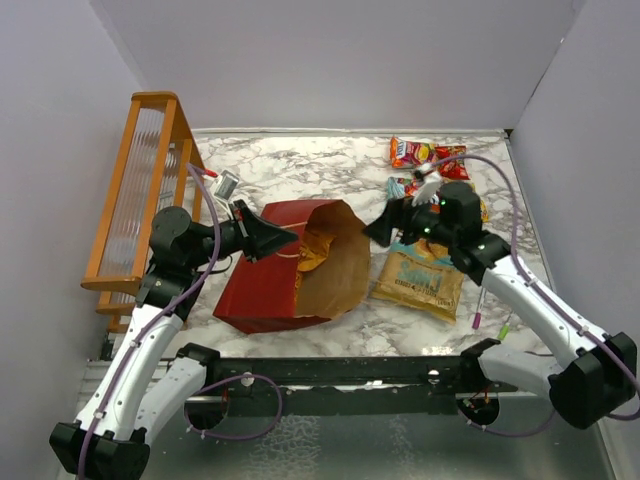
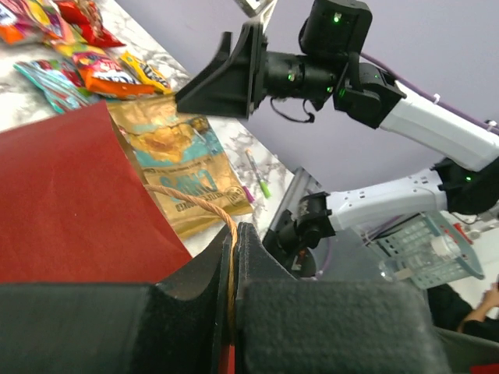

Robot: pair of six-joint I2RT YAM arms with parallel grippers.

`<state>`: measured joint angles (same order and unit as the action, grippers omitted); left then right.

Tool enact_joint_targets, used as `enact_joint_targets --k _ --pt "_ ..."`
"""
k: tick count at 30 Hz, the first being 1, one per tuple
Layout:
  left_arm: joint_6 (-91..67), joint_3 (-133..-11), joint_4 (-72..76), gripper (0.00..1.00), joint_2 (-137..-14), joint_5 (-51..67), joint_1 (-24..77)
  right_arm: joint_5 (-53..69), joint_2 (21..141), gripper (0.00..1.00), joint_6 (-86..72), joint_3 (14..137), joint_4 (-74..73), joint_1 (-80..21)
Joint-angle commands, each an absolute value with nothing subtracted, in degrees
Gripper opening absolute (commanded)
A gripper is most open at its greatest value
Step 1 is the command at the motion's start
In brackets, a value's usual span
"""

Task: Take the snacks out of the paper bag
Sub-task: Adjust the paper bag at the center of the board.

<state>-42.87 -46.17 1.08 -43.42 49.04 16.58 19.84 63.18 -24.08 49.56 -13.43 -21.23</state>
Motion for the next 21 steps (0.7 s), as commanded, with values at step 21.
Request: enact_joint_targets --k 21 --pt "-21.1 -67.7 -19.7 0.00 -50.6 29.2 17.5 5.6 64.2 0.99 -23.6 45.2 1.2 -57.6"
